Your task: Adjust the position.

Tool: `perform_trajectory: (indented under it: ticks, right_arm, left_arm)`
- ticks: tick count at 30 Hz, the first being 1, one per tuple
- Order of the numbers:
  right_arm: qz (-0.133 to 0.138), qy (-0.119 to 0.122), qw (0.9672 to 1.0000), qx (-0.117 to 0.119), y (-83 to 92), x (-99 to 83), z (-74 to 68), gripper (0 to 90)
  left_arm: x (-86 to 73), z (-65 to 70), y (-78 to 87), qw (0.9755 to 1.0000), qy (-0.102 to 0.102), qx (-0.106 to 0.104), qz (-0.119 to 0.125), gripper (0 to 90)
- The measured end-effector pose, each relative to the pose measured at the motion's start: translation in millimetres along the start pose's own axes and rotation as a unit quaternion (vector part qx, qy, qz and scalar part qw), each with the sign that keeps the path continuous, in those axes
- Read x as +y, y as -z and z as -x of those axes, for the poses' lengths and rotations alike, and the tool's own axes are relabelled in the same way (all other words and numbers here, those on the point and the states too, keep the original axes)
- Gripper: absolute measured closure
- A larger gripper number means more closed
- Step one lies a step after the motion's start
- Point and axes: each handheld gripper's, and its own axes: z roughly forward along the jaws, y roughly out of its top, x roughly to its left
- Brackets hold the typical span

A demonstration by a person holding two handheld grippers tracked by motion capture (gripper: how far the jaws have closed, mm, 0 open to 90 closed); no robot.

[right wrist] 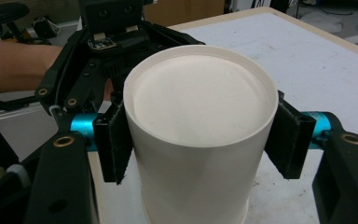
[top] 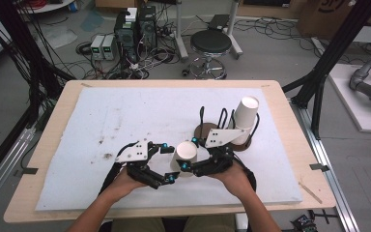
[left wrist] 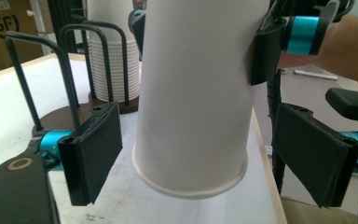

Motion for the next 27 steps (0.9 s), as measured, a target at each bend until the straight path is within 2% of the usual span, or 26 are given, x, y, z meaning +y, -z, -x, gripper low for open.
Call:
perform_trajectory:
  ticks: [12, 16, 27]
  right_arm:
    - [0.01, -0.004, 0.9998, 0.016, -0.8, -0.6, -2.1, 34.0]
    - [0.012, -0.006, 0.9997, 0.022, -2.2, -2.0, -2.6, 34.1]
    - [0.009, -0.014, 0.9996, 0.023, -3.7, -4.9, -2.1, 34.1]
  left_arm:
    - [-2.4, -0.1, -12.5, 0.9999, 0.005, -0.011, -0.01, 17.6]
    - [-2.0, -0.1, -11.5, 0.9998, 0.002, -0.018, -0.011, 24.6]
    - [-1.5, 0.8, -10.3, 0.9995, -0.004, -0.016, -0.026, 30.7]
